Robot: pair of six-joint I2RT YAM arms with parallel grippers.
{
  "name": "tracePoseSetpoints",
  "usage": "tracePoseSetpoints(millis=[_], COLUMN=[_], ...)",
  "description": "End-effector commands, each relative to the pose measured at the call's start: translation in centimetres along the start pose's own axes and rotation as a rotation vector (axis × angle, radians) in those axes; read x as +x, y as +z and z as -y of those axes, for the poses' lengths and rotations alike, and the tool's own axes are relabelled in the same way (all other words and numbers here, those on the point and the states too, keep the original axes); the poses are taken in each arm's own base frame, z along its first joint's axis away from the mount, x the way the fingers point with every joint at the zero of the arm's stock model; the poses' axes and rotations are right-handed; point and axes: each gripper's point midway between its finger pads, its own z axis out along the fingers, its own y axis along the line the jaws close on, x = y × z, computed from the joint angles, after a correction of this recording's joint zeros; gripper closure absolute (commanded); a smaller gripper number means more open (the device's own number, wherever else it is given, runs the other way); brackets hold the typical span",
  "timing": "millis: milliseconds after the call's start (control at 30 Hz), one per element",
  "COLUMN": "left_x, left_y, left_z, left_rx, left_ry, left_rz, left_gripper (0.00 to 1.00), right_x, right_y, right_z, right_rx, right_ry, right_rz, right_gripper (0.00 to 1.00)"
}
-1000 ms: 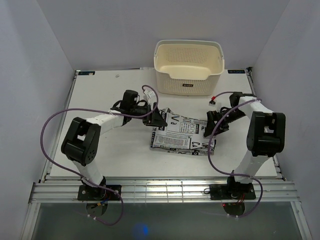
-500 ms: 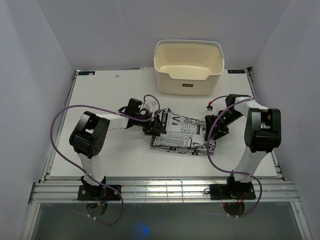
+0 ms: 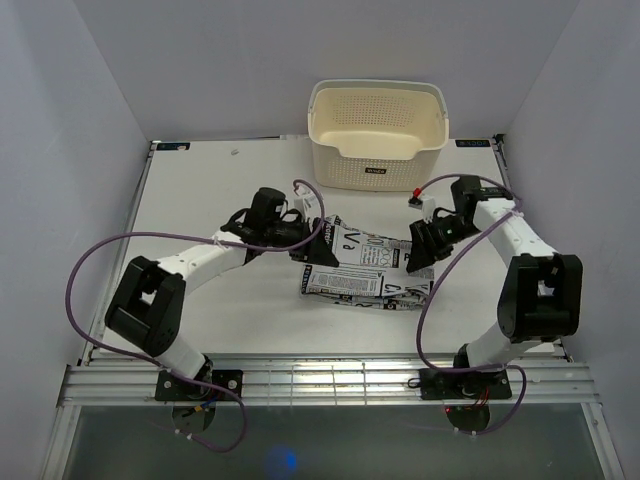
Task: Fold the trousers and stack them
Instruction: Neatly place the folded trousers to the corner
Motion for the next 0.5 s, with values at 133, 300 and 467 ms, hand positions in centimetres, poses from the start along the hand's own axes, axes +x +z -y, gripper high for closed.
tracePoseSetpoints(millis=[133,300,467], left_x=[5.8,7.8,6.3], left_y=[1.9,3.3,2.4], left_z=[-4.1,-8.8,-12.2], left_rx=[-0.038,-0.191,-0.347], left_ry=[-0.24,-0.338,-0.326], left_rz=[-0.122,-0.173,-0.146], left_gripper=[0.4,0.38,0.36], right_x=[6.2,9.7,8.3], right_y=[4.2,5.3,6.4], right_z=[0.7,3.2,4.7], right_rx=[-0.112,-0.032,0.068], right_ry=[0.166,0.162,0.091], right_rz=[-0.242,-0.391,-0.385], right_gripper=[0.52,0.53,0.5])
